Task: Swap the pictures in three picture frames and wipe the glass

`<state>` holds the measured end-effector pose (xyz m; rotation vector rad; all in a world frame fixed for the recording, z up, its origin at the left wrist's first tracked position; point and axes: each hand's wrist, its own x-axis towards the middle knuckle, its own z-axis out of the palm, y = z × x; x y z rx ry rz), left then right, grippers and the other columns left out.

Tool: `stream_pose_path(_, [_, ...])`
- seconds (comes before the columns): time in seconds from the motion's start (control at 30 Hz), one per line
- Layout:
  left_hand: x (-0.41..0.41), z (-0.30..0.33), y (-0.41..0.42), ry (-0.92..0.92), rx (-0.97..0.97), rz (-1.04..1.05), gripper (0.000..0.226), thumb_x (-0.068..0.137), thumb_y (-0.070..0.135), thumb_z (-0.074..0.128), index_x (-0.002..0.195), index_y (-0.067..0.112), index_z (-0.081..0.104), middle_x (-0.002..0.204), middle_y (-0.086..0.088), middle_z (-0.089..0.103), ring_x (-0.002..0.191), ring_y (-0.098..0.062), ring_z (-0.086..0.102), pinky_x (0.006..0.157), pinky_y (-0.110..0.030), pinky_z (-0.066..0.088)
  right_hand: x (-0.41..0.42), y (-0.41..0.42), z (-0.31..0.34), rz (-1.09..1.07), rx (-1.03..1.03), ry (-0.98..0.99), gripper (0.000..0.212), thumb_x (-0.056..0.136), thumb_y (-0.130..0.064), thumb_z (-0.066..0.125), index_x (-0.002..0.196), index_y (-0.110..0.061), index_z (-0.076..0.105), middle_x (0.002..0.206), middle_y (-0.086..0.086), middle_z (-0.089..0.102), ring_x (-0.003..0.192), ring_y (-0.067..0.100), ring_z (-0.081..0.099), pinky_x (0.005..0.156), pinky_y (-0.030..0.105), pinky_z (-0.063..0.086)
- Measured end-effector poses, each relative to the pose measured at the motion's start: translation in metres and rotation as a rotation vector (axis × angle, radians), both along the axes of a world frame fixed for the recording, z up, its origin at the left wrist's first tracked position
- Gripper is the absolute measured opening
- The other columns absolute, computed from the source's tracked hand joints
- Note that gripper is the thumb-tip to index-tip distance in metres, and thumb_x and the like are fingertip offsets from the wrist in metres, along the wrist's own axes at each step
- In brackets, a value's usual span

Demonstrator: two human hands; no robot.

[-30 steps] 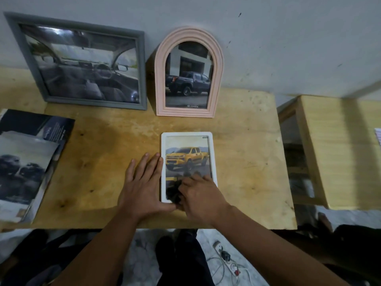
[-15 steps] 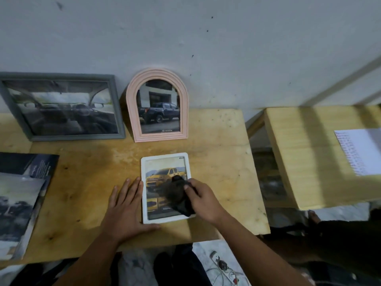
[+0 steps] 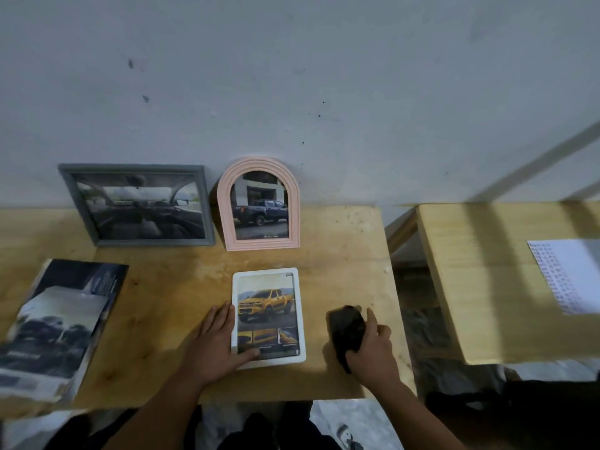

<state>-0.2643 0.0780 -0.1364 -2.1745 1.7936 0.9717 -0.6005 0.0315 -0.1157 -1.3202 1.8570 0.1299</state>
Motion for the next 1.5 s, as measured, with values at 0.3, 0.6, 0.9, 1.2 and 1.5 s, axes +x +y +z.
stream_pose_path(0.3, [-0.028,0.029,-0.018,0.179,-0.055,0.531,0.06,0.098,0.042,0.065,0.149,0.012,0.051,0.15,-0.012,0.044,0.134,-0.029,0.05,0.102,-0.033,0.043,0.057,-0.019,0.015,0.157,-0.062,-0.327,0.06,0.095,-0.027,0.066,0.15,-0.021,0.042,0.144,0.003,0.049,0.133,0.026,0.051,0.109,0.038,0.047])
stream_pose_path(0.6, [-0.05,0.025,-0.03,0.446,-0.128,0.871,0.03,0.097,0.04,0.067,0.123,0.026,0.071,0.115,0.0,0.071,0.095,-0.013,0.066,0.079,-0.033,0.051,0.092,-0.033,0.006,-0.169,0.001,-0.611,0.016,0.094,-0.02,0.072,0.106,-0.027,0.064,0.098,-0.009,0.072,0.082,0.001,0.067,0.066,0.013,0.054])
stream_pose_path(0.9, [-0.138,0.066,-0.128,0.701,-0.334,0.681,0.041,0.097,0.02,0.068,0.133,0.036,0.062,0.123,0.021,0.058,0.11,-0.006,0.064,0.095,-0.035,0.057,0.005,-0.109,0.031,-0.336,-0.411,-0.44,0.059,0.09,-0.036,0.077,0.143,-0.023,0.054,0.125,0.001,0.055,0.113,0.018,0.059,0.091,0.034,0.053])
stream_pose_path(1.2, [-0.179,0.06,-0.234,0.694,-0.308,0.619,0.083,0.092,0.05,0.068,0.162,0.03,0.028,0.167,0.005,0.032,0.152,-0.021,0.032,0.122,-0.046,0.034,-0.012,-0.222,0.034,-0.356,-0.541,-0.454,0.062,0.094,-0.035,0.073,0.15,-0.022,0.047,0.13,-0.002,0.048,0.123,0.018,0.053,0.104,0.041,0.051])
stream_pose_path(1.5, [-0.181,0.04,-0.23,0.652,-0.325,0.54,0.096,0.094,0.051,0.067,0.164,0.037,0.004,0.173,0.012,0.005,0.159,-0.018,0.012,0.126,-0.048,0.024,-0.007,-0.199,0.013,-0.397,-0.529,-0.491,0.077,0.094,-0.039,0.073,0.159,-0.026,0.033,0.156,0.002,0.046,0.138,0.019,0.047,0.108,0.044,0.047])
